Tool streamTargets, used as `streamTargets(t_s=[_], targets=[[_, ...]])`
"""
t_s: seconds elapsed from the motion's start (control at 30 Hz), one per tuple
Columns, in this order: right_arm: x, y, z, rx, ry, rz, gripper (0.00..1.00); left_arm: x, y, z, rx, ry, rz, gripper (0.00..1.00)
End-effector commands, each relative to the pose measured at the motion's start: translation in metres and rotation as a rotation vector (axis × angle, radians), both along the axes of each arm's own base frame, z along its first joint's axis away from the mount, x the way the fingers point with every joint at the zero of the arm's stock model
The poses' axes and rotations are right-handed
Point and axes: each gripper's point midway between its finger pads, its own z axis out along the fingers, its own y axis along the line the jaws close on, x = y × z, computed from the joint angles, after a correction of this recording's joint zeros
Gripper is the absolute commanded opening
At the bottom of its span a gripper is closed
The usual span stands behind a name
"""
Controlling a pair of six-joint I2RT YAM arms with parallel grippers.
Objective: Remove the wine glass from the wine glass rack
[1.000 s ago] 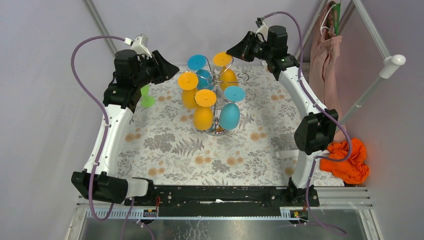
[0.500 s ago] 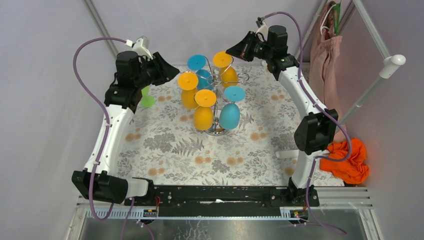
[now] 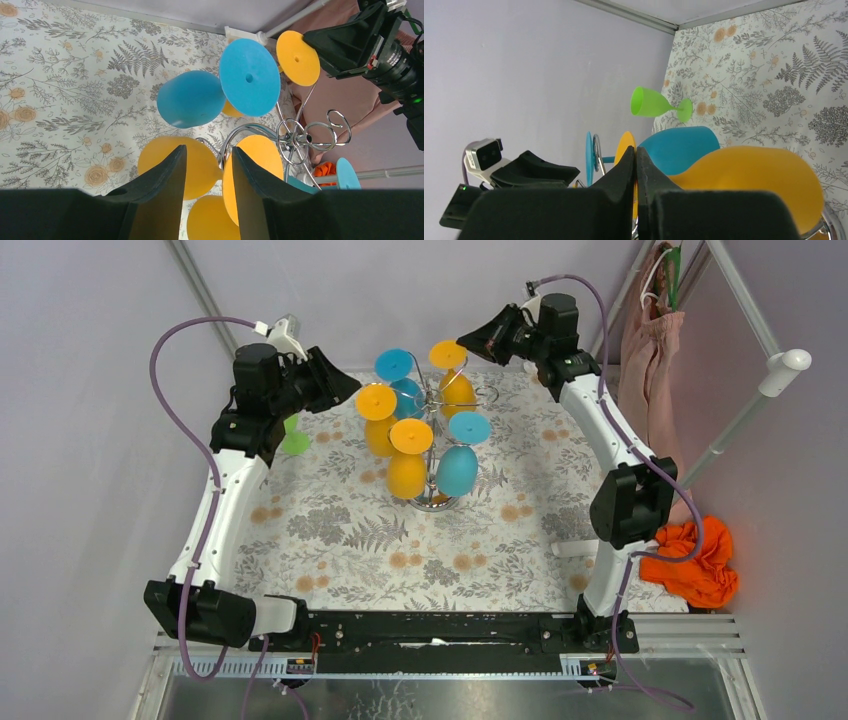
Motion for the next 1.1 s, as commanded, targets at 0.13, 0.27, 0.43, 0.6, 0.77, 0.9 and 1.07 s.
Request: streamTargets(t_s=[0.13, 0.27, 0.43, 0.6, 0.77, 0.9, 1.07], targets=[[-0.002, -0.019, 0.04, 0.108, -0.047, -0.057, 0.0, -0.003, -0.003, 0.013, -0.018, -0.057, -0.021, 0.45], [-0.007, -0.024, 0.048, 0.111, -0.073, -0.059, 0.0, -0.004, -0.004, 0.011, -0.017, -0.051, -0.024, 0.45], [-0.014, -0.025, 0.058, 0.133, -0.085, -0.041, 0.0, -0.003, -0.004, 0.01, -0.016, -0.05, -0.023, 0.45], [-0.024, -0.026, 0.066, 0.141, -0.091, -0.028, 0.0, -0.004, -0.003, 0.012, -0.015, -0.053, -0.021, 0.46], [-0.035, -0.024, 0.063, 0.134, -0.073, 0.006, 0.0, -0.005, -0.002, 0.014, -0.011, -0.057, -0.017, 0.46], [-0.041, -0.022, 0.059, 0.132, -0.063, 0.025, 0.0, -0.005, -0.003, 0.015, -0.014, -0.056, -0.02, 0.46], [-0.051, -0.01, 0.053, 0.127, -0.052, 0.07, 0.0, -0.005, -0.004, 0.014, -0.017, -0.053, -0.023, 0.46]])
